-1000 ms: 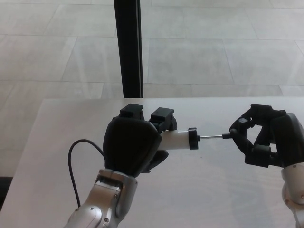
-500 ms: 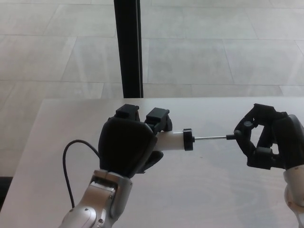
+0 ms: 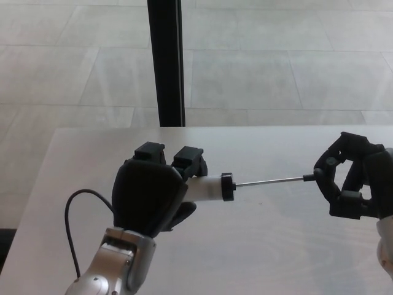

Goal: The robot uses its left hand to lift the air pump kept on the middle of the desk and use the right hand to pull out the handle

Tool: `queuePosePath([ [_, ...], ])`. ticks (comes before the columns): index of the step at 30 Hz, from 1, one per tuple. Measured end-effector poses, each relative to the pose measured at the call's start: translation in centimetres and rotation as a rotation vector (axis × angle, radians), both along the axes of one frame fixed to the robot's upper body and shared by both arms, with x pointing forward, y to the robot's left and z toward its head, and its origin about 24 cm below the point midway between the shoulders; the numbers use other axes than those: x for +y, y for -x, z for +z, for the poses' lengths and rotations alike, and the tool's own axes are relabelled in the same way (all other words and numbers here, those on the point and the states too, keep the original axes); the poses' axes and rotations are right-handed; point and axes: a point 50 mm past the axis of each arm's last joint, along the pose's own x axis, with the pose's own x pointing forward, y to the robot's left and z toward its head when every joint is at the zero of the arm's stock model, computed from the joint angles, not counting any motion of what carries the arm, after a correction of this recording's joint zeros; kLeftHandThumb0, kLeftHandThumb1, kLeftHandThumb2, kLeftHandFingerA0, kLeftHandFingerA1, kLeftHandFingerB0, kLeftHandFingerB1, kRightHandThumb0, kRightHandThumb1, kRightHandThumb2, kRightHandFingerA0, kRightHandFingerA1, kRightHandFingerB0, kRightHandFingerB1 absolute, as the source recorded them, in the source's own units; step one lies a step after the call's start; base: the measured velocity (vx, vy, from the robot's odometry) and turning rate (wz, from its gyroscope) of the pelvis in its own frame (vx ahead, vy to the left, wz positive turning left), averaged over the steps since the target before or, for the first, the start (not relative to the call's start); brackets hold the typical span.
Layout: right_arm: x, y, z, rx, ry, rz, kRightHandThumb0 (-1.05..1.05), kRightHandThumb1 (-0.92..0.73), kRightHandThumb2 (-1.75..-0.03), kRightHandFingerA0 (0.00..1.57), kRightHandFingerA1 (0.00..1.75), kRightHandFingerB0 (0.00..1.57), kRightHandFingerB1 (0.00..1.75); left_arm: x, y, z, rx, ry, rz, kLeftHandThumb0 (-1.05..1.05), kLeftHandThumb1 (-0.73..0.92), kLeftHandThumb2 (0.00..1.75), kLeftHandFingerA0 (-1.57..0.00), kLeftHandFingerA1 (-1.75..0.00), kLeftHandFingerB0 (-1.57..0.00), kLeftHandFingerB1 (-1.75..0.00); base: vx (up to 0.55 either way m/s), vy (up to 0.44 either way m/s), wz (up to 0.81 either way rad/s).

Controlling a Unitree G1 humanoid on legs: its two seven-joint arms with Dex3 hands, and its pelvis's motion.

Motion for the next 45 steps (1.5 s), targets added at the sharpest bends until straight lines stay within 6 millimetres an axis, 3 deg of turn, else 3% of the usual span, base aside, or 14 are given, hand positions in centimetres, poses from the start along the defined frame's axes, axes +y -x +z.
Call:
queuePosePath([
  [9, -0.1, 0.0, -0.1, 0.005, -0.005, 0.005, -0.09, -0.43, -1.12, 0.93, 1.7, 0.84, 1.5, 0.6, 0.3, -0.4, 0.005, -0.005, 0.006, -0.21, 0.6, 0.9, -0.84, -1.72, -0.75, -1.47, 0.0, 0.0, 0.0],
  [10, -0.1, 0.0, -0.1, 0.006, -0.004, 0.006, -0.09, -0.48, -1.11, 1.06, 1.65, 0.83, 1.4, 0.7, 0.3, -0.4, 0.006, -0.003, 0.006, -0.21, 0.6, 0.9, -0.83, -1.71, -0.74, -1.47, 0.0, 0.0, 0.0],
  [26, -0.1, 0.0, -0.4, 0.001, -0.003, 0.02, -0.1, -0.43, -1.11, 0.92, 1.67, 0.85, 1.44, 1.2, 0.9, -1.0, 0.038, 0.021, 0.005, -0.21, 0.63, 0.86, -0.82, -1.75, -0.71, -1.51, 0.0, 0.0, 0.0],
  [28, -0.1, 0.0, -0.5, -0.001, -0.005, 0.024, -0.1, -0.48, -1.04, 0.94, 1.53, 0.93, 1.11, 1.2, 1.0, -1.1, 0.042, 0.021, 0.006, -0.2, 0.62, 0.86, -0.82, -1.75, -0.72, -1.51, 0.0, 0.0, 0.0],
  [29, -0.1, 0.1, -0.5, -0.001, -0.006, 0.025, -0.19, -0.69, -0.7, 0.95, 1.46, 0.79, 0.65, 1.2, 1.0, -1.2, 0.043, 0.021, 0.006, -0.19, 0.62, 0.88, -0.83, -1.75, -0.72, -1.51, 0.0, 0.0, 0.0],
  [30, -0.1, 0.1, -0.5, -0.001, -0.011, 0.026, -0.32, -0.69, -0.6, 1.04, 1.3, 0.55, 0.45, 1.3, 1.0, -1.2, 0.044, 0.021, 0.006, -0.2, 0.62, 0.87, -0.82, -1.75, -0.7, -1.53, 0.0, 0.0, 0.0],
  [31, -0.2, 0.1, -0.5, 0.003, -0.019, 0.028, -0.72, -0.52, -0.88, 0.5, 0.64, 0.05, 0.2, 1.3, 1.0, -1.2, 0.045, 0.02, 0.007, -0.16, 0.59, 0.89, -0.83, -1.75, -0.74, -1.53, 0.0, 0.0, 0.0],
  [33, -0.2, 0.1, -0.3, 0.018, -0.014, 0.044, -0.72, -0.52, -0.88, 0.5, 0.64, 0.05, 0.2, 1.3, 1.0, -1.2, 0.047, 0.021, 0.009, -0.16, 0.59, 0.89, -0.83, -1.75, -0.74, -1.53, 0.0, 0.0, 0.0],
  [34, -0.3, 0.2, -0.2, 0.025, -0.007, 0.051, -1.05, -0.6, -0.94, 0.0, 0.02, 0.0, 0.01, 1.4, 1.0, -1.3, 0.047, 0.021, 0.01, -0.19, 0.63, 0.86, -0.81, -1.75, -0.71, -1.52, 0.0, 0.0, 0.0],
  [35, -0.4, 0.1, -0.2, 0.037, 0.005, 0.062, -1.05, -0.62, -0.95, 0.0, 0.06, 0.0, 0.0, 1.4, 1.0, -1.3, 0.048, 0.022, 0.011, -0.19, 0.62, 0.87, -0.97, -1.73, -0.69, -1.46, 0.0, 0.0, 0.0],
  [36, -0.5, 0.1, -0.2, 0.049, 0.017, 0.072, -0.95, -0.6, -0.59, 0.0, 0.0, 0.0, 0.0, 1.3, 1.0, -1.3, 0.049, 0.023, 0.01, -0.2, 0.62, 0.89, -0.82, -1.75, -0.71, -1.52, 0.0, 0.0, 0.0],
  [43, -1.1, 0.1, -0.4, 0.15, 0.102, 0.14, -0.99, -0.58, -0.72, 0.0, 0.0, 0.0, 0.0, 1.2, 1.0, -1.3, 0.059, 0.02, 0.007, -0.19, 0.6, 0.93, -0.85, -1.72, -0.76, -1.36, 0.0, 0.0, 0.0],
  [44, -1.2, 0.1, -0.5, 0.159, 0.107, 0.144, -1.02, -0.63, -0.6, 0.0, 0.0, 0.0, 0.0, 1.2, 1.0, -1.3, 0.061, 0.017, 0.006, -0.16, 0.63, 0.94, -1.01, -1.74, -0.75, -1.4, 0.0, 0.0, 0.0],
  [45, -1.4, 0.1, -0.5, 0.178, 0.113, 0.151, -1.03, -0.51, -0.79, 0.0, 0.0, 0.0, 0.0, 1.0, 1.1, -1.5, 0.072, 0.004, -0.003, -0.16, 0.59, 0.93, -0.98, -1.7, -0.78, -1.37, 0.0, 0.0, 0.0],
])
